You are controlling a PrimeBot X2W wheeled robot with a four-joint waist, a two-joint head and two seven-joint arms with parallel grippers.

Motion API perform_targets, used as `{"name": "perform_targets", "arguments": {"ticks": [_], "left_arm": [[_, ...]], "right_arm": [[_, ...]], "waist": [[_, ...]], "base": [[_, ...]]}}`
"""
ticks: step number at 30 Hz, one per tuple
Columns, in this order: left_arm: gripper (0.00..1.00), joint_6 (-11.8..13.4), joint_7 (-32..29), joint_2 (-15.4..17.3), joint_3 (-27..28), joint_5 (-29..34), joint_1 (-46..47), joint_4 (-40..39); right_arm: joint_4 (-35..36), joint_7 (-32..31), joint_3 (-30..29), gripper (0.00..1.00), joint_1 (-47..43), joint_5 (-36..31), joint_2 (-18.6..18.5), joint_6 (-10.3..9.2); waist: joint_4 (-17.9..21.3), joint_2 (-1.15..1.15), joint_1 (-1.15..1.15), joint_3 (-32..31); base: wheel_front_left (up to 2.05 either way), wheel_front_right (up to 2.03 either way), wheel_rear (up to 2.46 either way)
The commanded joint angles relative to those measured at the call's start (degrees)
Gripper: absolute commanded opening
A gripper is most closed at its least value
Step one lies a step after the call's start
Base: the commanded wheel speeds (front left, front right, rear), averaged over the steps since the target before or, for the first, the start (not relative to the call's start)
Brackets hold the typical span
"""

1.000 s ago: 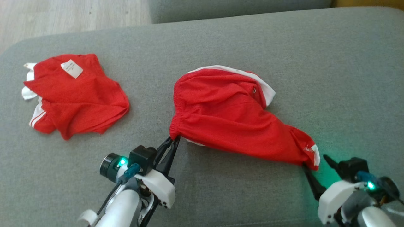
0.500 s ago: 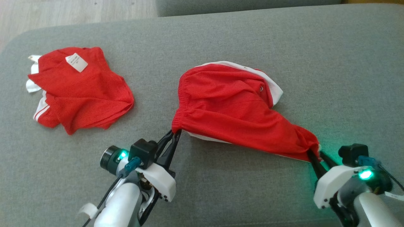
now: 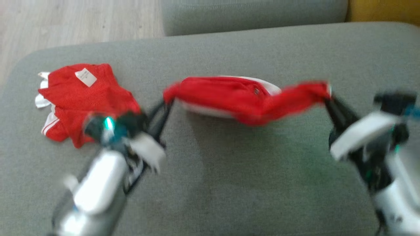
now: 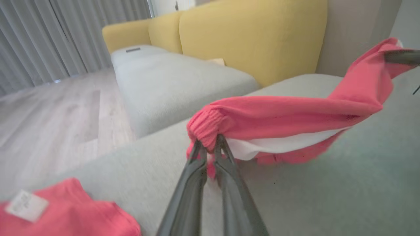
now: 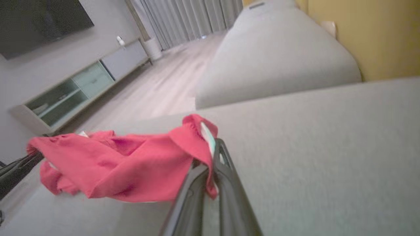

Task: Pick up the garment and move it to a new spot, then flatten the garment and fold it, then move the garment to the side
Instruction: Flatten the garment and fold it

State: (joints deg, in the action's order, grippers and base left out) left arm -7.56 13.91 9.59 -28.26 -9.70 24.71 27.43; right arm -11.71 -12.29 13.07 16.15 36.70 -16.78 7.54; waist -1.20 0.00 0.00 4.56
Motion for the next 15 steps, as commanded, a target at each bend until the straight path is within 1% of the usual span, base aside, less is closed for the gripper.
{"name": "perform_targets", "arguments": {"ticks": [1, 5, 8, 12, 15], "left_arm": [[0.0, 0.1, -0.4, 2.2, 1.4, -1.6, 6.4, -2.5], [0.0, 0.1, -4.6, 5.9, -1.2, -7.9, 16.7, -1.8], [0.0, 0.1, -6.2, 8.9, -2.6, -10.4, 24.2, -0.1], [0.0, 0.1, -6.0, 10.7, -3.3, -12.7, 31.3, 2.8], [0.0, 0.1, -5.8, 10.6, -3.1, -14.7, 32.5, 4.2]], "right_arm": [[3.1, -0.8, 1.1, 0.0, 4.5, 0.7, -1.3, -0.05], [3.6, -5.1, 1.2, 0.0, 13.5, 2.6, -2.0, -0.05], [1.2, -6.3, 0.2, 0.0, 20.7, 1.4, -2.1, -0.05], [-1.7, -7.3, 0.2, 0.0, 27.3, -0.9, -2.4, -0.05], [-2.4, -8.7, -0.3, 0.0, 28.2, -1.6, -2.8, -0.05]], "waist": [[-0.1, 0.0, 0.0, -0.8], [-0.1, 0.0, 0.0, -2.4], [0.1, 0.0, 0.0, -3.5], [0.1, 0.0, 0.0, -4.4], [-0.1, 0.0, 0.0, -5.2]], "base": [[0.0, 0.0, 0.0], [0.0, 0.0, 0.0], [0.0, 0.0, 0.0], [0.0, 0.0, 0.0], [0.0, 0.0, 0.0]]}}
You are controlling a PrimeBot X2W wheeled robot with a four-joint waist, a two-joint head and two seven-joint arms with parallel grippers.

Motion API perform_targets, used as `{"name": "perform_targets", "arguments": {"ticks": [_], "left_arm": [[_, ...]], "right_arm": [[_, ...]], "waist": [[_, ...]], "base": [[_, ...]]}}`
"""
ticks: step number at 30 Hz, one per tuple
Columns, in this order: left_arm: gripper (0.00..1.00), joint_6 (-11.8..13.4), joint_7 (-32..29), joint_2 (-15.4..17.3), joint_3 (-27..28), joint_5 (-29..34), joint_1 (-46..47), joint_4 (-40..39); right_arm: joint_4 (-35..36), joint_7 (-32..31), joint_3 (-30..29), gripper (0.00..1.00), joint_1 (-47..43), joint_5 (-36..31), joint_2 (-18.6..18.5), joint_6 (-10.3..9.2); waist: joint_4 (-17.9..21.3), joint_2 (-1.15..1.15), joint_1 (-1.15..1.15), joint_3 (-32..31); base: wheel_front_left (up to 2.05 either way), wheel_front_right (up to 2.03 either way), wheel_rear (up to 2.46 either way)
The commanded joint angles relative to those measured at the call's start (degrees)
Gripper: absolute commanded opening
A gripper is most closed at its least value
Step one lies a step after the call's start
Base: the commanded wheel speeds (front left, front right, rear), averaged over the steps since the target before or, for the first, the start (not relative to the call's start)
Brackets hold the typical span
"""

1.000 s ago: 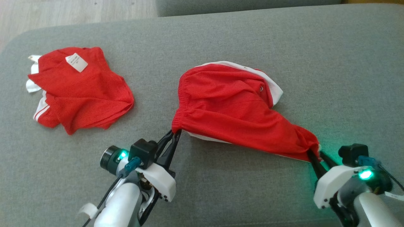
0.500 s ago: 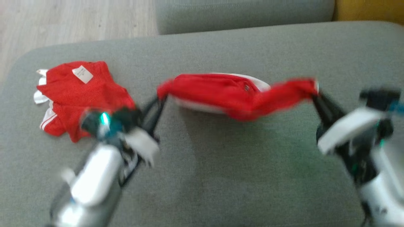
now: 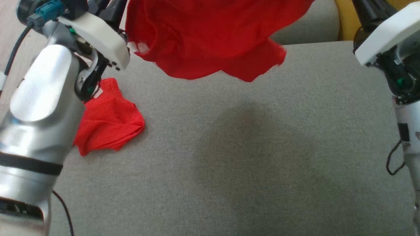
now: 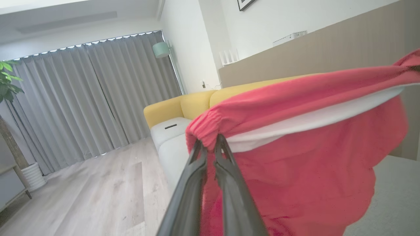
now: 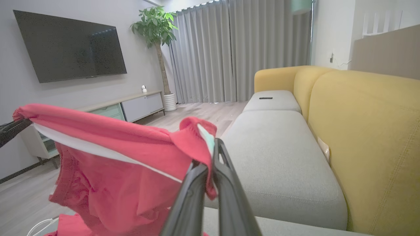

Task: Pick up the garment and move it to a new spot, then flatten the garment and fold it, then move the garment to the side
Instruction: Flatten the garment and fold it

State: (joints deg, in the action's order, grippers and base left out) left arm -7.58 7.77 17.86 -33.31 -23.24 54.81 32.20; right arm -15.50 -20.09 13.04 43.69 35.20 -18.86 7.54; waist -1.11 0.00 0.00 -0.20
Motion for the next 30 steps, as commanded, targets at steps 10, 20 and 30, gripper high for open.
{"name": "perform_targets", "arguments": {"ticks": [10, 20, 30], "left_arm": [[0.0, 0.1, -8.5, 4.5, -1.8, -13.4, -9.4, -9.5], [0.0, 0.3, -15.2, 8.8, -1.1, -11.2, 5.7, -12.0], [0.0, 0.3, -2.7, 6.6, 0.1, -4.4, 32.1, 5.0]], "right_arm": [[10.6, -14.6, -6.9, 0.0, -12.1, -2.2, -1.4, -0.05], [12.4, -22.1, -13.8, 0.0, 4.1, -9.7, 6.5, -0.05], [-11.5, 0.1, -15.1, 0.0, 33.2, -20.6, 10.1, -0.05]], "waist": [[0.2, 0.0, 0.0, 0.0], [4.3, 0.0, 0.0, 16.0], [7.0, 0.0, 0.0, 29.1]], "base": [[0.0, 0.0, 0.0], [0.0, 0.0, 0.0], [0.0, 0.0, 0.0]]}}
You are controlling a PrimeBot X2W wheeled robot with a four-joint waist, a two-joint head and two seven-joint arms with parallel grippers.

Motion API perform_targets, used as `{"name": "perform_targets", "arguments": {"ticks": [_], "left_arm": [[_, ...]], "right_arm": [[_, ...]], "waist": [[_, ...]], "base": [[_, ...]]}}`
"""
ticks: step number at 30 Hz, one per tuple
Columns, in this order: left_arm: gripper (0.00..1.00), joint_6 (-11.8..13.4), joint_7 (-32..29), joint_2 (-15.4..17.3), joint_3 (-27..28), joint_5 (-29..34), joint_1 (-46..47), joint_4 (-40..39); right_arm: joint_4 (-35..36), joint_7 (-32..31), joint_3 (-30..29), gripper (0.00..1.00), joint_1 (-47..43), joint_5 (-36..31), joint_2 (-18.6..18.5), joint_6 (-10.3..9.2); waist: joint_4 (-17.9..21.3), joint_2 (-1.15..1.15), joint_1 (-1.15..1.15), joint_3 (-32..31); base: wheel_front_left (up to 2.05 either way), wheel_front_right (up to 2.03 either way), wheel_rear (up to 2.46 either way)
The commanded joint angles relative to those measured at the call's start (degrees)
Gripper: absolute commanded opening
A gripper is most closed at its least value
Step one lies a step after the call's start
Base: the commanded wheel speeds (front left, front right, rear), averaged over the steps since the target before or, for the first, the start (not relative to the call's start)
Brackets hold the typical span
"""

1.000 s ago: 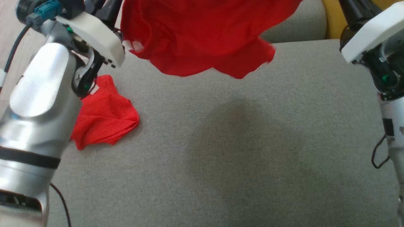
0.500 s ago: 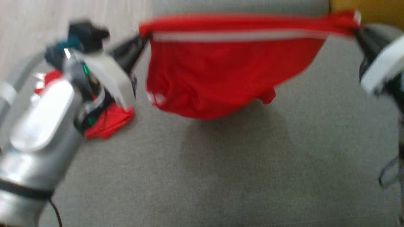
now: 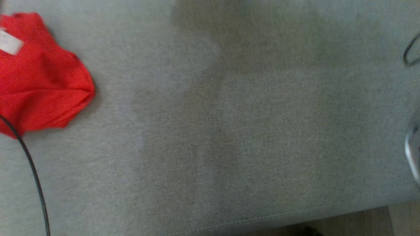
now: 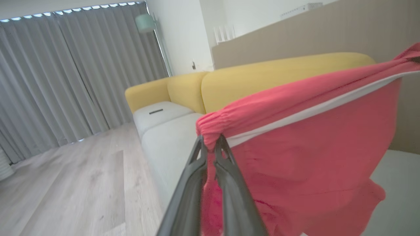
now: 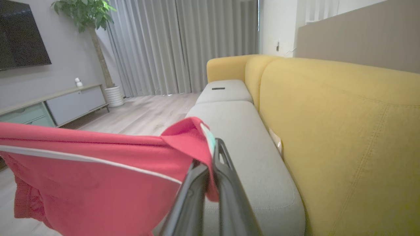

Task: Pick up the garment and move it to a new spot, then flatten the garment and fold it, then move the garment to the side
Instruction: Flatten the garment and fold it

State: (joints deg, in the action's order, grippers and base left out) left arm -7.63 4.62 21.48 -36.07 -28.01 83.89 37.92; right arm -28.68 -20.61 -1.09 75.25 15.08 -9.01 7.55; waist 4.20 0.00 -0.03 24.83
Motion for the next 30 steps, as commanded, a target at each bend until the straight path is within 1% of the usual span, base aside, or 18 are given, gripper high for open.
{"name": "perform_targets", "arguments": {"ticks": [1, 3, 5, 8, 11, 14, 16, 17, 21, 24, 27, 30], "left_arm": [[0.0, 0.5, 2.8, 2.4, 3.1, 0.8, 4.7, 0.9], [0.0, 0.6, 6.5, 0.7, 3.7, 0.8, 6.9, 4.0], [0.0, 0.5, 8.3, -0.9, 3.9, 0.4, 7.6, 7.0], [0.0, 0.3, 9.5, -3.0, 3.1, -0.3, 5.7, 10.6], [0.0, 0.2, 10.1, -4.5, 1.6, -0.9, 1.2, 12.7], [0.0, 0.2, 10.3, -5.7, -1.7, -1.5, -5.3, 12.9], [0.0, 0.2, 10.3, -5.6, -4.7, -1.6, -9.8, 11.5], [0.0, 0.2, 10.3, -5.6, -4.7, -1.6, -9.8, 11.5], [0.0, 0.2, 10.4, -4.1, -11.2, -2.9, -17.9, 8.5], [0.0, 0.2, 10.4, -2.8, -15.2, -3.6, -22.4, 6.1], [0.0, 0.2, 10.4, -1.5, -18.9, -3.2, -25.9, 3.8], [0.0, 0.2, 10.4, -0.5, -20.8, -2.0, -28.4, 1.8]], "right_arm": [[-0.6, 3.5, -1.5, 0.0, 3.5, -1.3, 0.6, -0.06], [-4.9, 8.3, -2.8, 0.0, 6.2, -2.2, 1.2, -0.06], [-9.1, 11.7, -4.3, 0.0, 7.2, -2.2, 1.9, -0.06], [-15.3, 13.5, -4.7, 0.0, 5.6, -1.2, 3.1, -0.06], [-20.4, 13.3, -2.9, 0.0, 1.7, -0.3, 3.2, -0.06], [-24.9, 11.0, 0.1, 0.0, -2.7, 0.9, 2.5, -0.06], [-27.1, 8.9, 2.4, 0.0, -5.4, 2.2, 1.4, -0.06], [-27.1, 8.9, 2.4, 0.0, -5.4, 2.2, 1.4, -0.06], [-29.3, 3.5, 6.3, 0.0, -10.2, 6.2, -1.2, -0.06], [-30.1, -0.6, 8.2, 0.0, -13.4, 8.9, -4.0, -0.06], [-29.5, -4.2, 9.9, 0.0, -16.2, 11.3, -6.8, -0.06], [-28.2, -6.5, 11.0, 0.0, -18.7, 13.8, -9.1, -0.06]], "waist": [[1.7, 0.0, 0.03, 4.3], [1.5, 0.0, 0.03, 4.6], [1.4, 0.0, 0.03, 4.7], [1.2, 0.0, 0.03, 4.4], [0.7, 0.0, 0.03, 4.0], [0.3, 0.0, 0.03, 3.1], [-0.2, 0.0, 0.03, 2.3], [-0.2, 0.0, 0.03, 2.3], [-1.2, 0.0, 0.03, 0.2], [-2.2, 0.0, 0.03, -1.8], [-3.0, 0.0, 0.03, -3.8], [-3.6, 0.0, 0.03, -5.8]], "base": [[0.0, 0.0, 0.0], [0.0, 0.0, 0.0], [0.0, 0.0, 0.0], [0.0, 0.0, 0.0], [0.0, 0.0, 0.0], [0.0, 0.0, 0.0], [0.0, 0.0, 0.0], [0.0, 0.0, 0.0], [0.0, 0.0, 0.0], [0.0, 0.0, 0.0], [0.0, 0.0, 0.0], [0.0, 0.0, 0.0]]}}
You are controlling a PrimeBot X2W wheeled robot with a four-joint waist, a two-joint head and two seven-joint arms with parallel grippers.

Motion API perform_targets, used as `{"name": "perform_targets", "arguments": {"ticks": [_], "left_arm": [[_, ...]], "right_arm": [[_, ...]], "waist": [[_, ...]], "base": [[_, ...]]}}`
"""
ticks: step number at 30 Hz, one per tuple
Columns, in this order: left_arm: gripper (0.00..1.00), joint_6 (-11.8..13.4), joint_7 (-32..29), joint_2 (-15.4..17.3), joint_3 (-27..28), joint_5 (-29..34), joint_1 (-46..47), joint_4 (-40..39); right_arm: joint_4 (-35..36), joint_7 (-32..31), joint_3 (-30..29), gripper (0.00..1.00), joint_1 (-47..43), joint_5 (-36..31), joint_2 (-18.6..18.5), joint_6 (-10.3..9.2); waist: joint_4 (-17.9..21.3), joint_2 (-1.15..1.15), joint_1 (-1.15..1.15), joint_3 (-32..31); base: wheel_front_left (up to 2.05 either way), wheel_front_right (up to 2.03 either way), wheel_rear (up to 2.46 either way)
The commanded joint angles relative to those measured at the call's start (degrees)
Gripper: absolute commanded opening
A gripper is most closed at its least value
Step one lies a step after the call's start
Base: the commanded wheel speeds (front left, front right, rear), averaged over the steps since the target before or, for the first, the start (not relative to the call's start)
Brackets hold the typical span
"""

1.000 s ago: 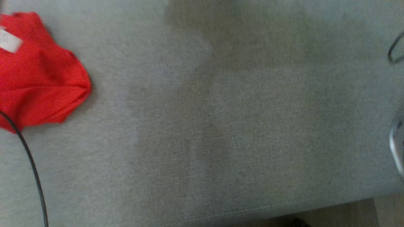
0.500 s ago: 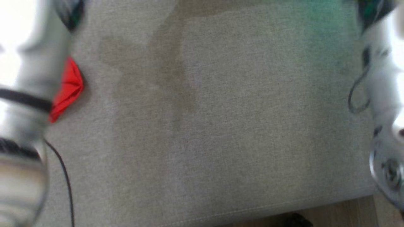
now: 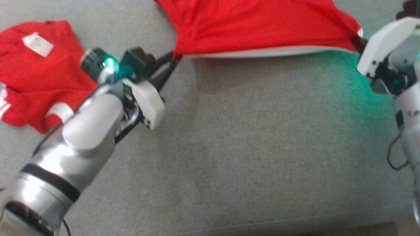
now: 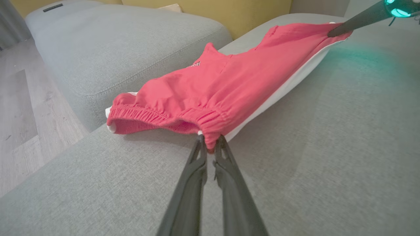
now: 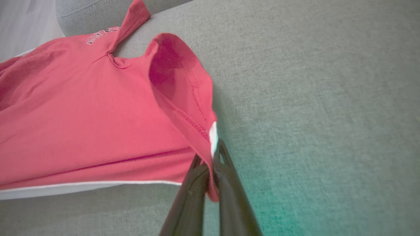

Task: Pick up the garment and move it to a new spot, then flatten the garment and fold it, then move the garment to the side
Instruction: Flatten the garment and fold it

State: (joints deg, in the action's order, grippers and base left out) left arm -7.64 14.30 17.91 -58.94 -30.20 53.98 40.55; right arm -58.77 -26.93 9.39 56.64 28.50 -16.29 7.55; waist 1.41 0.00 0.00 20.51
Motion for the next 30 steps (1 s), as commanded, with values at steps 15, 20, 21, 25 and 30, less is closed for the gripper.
{"name": "perform_targets", "arguments": {"ticks": [15, 20, 21, 25, 30], "left_arm": [[0.0, 0.2, 0.7, 2.3, 3.1, 2.8, -14.6, -8.0], [0.0, 0.3, 0.7, 2.1, 2.4, 2.5, -21.0, -11.4], [0.0, 0.5, 0.7, 2.0, 2.2, 2.2, -22.2, -12.3], [0.0, 1.5, 0.3, 2.2, 1.8, 1.3, -25.3, -15.7], [0.0, 3.1, -0.4, 2.7, 3.0, 0.8, -24.2, -18.7]], "right_arm": [[19.0, -12.3, 4.6, 0.0, -19.0, 11.8, -13.4, -0.06], [26.7, -17.7, 2.1, 0.0, -27.2, 13.4, -16.8, -0.06], [28.6, -18.9, 1.3, 0.0, -28.8, 13.6, -17.4, -0.06], [35.9, -23.0, -4.0, 0.0, -33.6, 13.0, -17.9, -0.06], [42.9, -27.8, -10.8, 0.0, -34.7, 9.0, -15.3, -0.06]], "waist": [[-0.8, 0.0, 0.0, -13.4], [0.0, 0.0, 0.0, -16.7], [0.2, 0.0, 0.0, -17.1], [0.6, 0.0, 0.0, -17.7], [0.1, 0.0, 0.0, -16.4]], "base": [[0.0, 0.0, 0.0], [0.0, 0.0, 0.0], [0.0, 0.0, 0.0], [0.0, 0.0, 0.0], [0.0, 0.0, 0.0]]}}
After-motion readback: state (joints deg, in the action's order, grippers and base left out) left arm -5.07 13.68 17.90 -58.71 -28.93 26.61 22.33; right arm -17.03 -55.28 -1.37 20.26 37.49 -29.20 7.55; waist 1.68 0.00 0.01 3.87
